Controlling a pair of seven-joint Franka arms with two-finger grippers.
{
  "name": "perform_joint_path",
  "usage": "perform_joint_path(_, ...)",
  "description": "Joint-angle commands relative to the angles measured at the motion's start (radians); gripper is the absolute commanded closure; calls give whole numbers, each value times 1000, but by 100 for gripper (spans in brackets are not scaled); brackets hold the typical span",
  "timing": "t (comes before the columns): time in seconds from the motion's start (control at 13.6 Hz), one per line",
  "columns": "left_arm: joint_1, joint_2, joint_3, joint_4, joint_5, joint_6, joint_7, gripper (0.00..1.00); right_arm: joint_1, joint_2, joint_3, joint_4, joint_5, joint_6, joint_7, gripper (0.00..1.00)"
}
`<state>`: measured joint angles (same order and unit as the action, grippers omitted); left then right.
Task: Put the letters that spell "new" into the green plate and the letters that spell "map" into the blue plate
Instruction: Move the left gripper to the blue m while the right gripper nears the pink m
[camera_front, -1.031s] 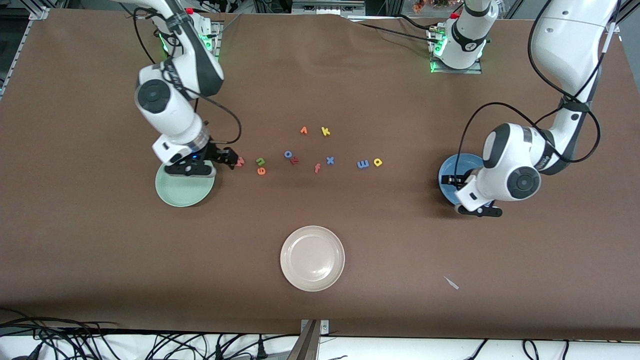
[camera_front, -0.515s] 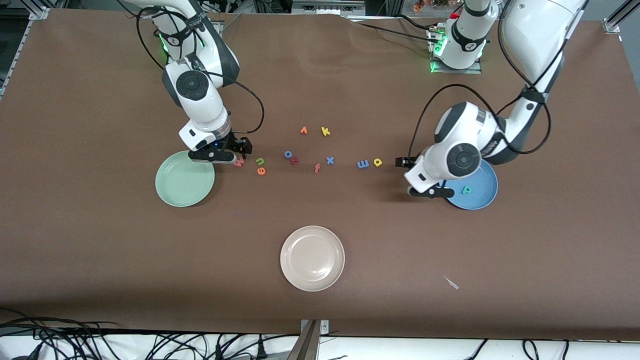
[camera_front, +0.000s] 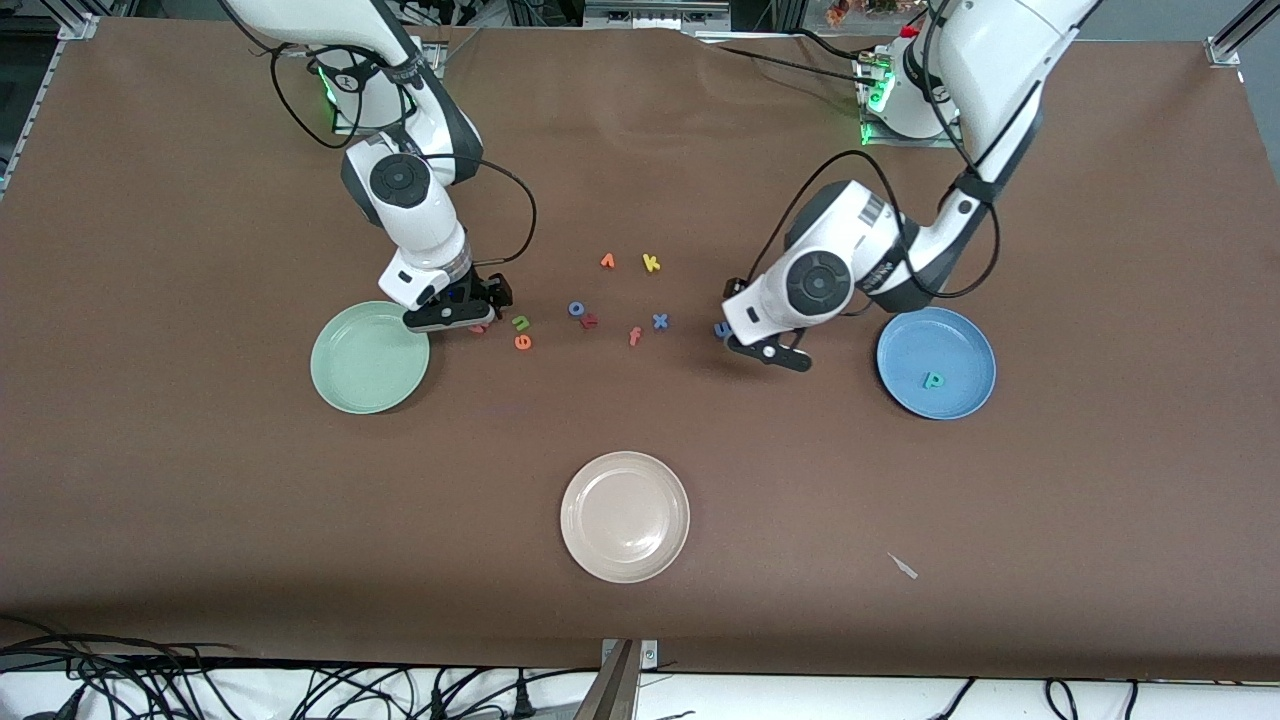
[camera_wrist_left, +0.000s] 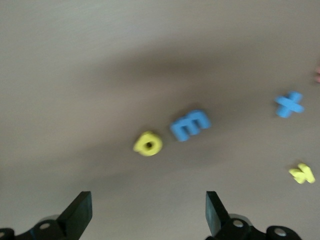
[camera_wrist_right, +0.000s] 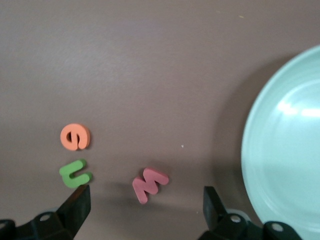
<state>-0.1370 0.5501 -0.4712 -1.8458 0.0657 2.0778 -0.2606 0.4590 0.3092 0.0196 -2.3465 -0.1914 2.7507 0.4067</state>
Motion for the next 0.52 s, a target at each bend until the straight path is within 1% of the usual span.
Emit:
perform_joint_path(0.0, -35, 37, 5, 25, 20, 70, 157, 0, -3, -1, 3, -19, -14, 23, -126, 0)
perform_joint_path(0.15, -36, 48, 6, 17, 23, 128, 260, 0, -3, 13, 3, -34, -14, 52, -181, 0)
perform_joint_path(0.29, -39, 77, 5, 8, 95, 189, 319, 0, -6, 22, 3, -51, -14, 86, -233, 0)
perform_joint_path(0.44, -56, 77, 5, -44, 164, 270, 320, 2, -6, 36, 3, -51, -14, 87, -293, 0)
